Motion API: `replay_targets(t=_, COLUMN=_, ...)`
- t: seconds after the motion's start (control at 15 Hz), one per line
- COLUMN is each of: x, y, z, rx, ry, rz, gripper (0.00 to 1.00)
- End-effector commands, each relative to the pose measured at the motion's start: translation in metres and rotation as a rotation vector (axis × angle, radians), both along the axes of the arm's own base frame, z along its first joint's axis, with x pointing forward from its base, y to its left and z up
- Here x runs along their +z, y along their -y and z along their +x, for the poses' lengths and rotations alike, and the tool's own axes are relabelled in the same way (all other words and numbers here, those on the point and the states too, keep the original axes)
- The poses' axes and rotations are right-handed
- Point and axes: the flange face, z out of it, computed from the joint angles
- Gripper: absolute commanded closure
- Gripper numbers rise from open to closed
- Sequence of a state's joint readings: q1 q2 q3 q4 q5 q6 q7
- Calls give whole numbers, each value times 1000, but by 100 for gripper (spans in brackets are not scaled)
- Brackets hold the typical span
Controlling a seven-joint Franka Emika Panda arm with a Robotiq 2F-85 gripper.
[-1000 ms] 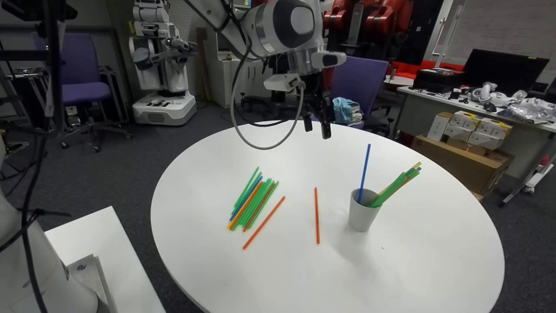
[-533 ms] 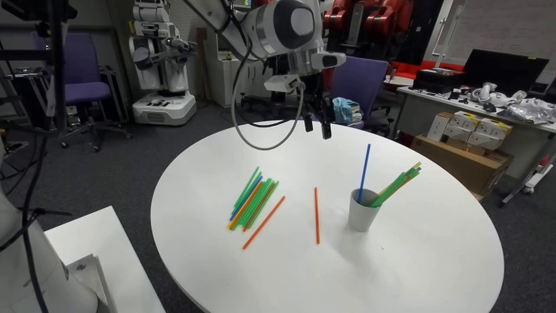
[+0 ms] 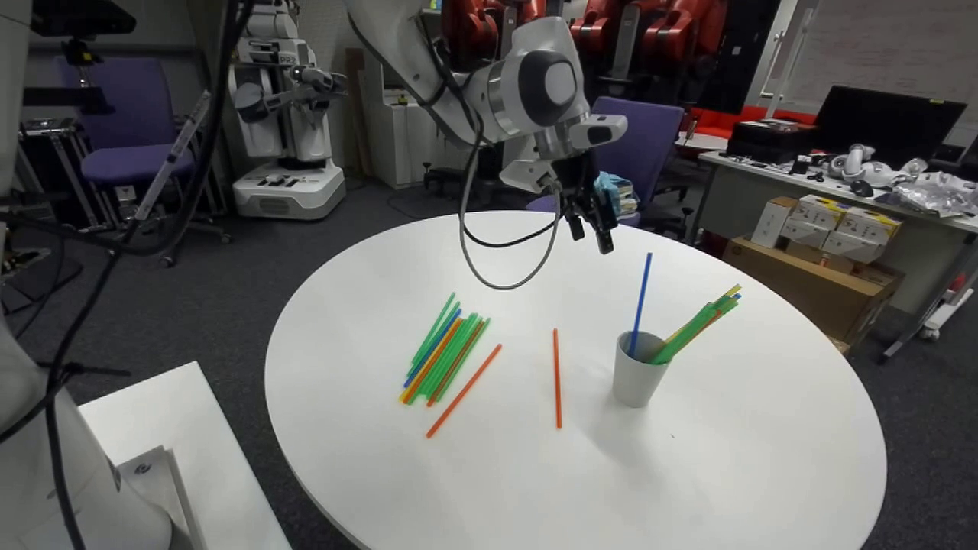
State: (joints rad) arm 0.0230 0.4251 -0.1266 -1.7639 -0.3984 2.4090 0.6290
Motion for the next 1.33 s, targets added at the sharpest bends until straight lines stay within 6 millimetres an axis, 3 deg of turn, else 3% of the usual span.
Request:
replay_targets(t=0.0, x=-22, y=11, z=32, rx=27, ry=-29, rz=-45, gripper=0)
replay_targets(t=0.2, x=-43, y=28, z=52, rx=51, ry=-57, rz=-98, gripper=0)
replay_targets(t=0.53, x=-62, y=54, z=77, rx=6, ry=-39, rz=-169, gripper=0)
replay_targets(t=0.6, x=-64, y=57, z=81, rx=0, ry=-37, rz=-174, gripper=25)
replay_targets(t=0.67, x=-66, y=60, z=83, rx=-8, ry=-34, rz=-176, gripper=26)
replay_targets(t=1.0, x=-53, y=65, z=87, rx=-83, ry=-75, rz=-119, gripper=63)
replay_targets(t=1.27, x=-16, y=66, z=84, rx=-183, ry=-149, rz=-69, gripper=95)
